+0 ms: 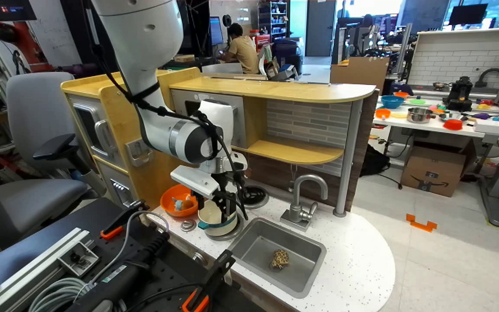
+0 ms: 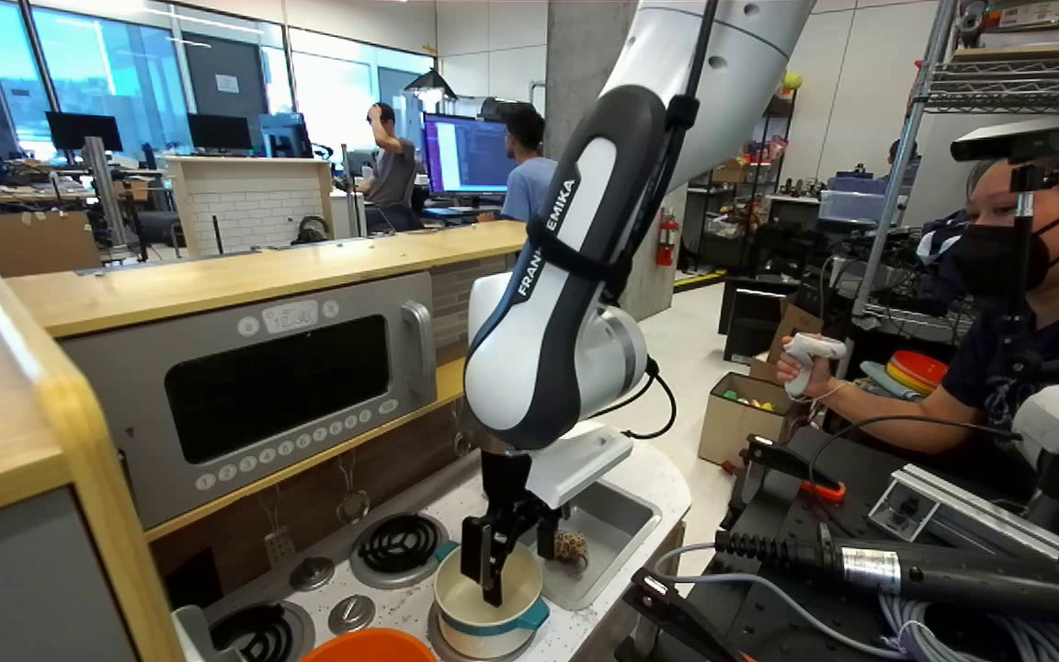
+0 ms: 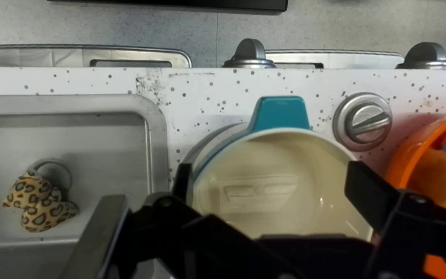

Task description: Turn the bowl to the left

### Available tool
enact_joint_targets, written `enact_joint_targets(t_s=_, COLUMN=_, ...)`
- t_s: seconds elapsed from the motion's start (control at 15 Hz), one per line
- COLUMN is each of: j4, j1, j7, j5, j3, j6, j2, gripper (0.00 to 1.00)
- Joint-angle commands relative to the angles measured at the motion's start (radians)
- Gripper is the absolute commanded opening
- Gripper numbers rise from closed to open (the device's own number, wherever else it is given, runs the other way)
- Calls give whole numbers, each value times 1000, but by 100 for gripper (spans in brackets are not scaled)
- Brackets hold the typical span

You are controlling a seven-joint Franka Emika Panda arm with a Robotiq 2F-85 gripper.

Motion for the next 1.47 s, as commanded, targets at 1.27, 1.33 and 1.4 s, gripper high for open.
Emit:
enact_joint_targets(t_s=1.27, j4=140, j1=-16, j7=18, j5=29, j3=-43, j6=-104, j2=61, gripper=100)
enact_joint_targets(t_s=1.33, j4=142, j1=-10, j7=23, j5=27, j3=-48, j6=-107, j2=64, gripper=100)
enact_joint_targets(t_s=1.4, j4=147, j1=-7, j7=25, j5=26, j3=-51, j6=-109, j2=68, gripper=100)
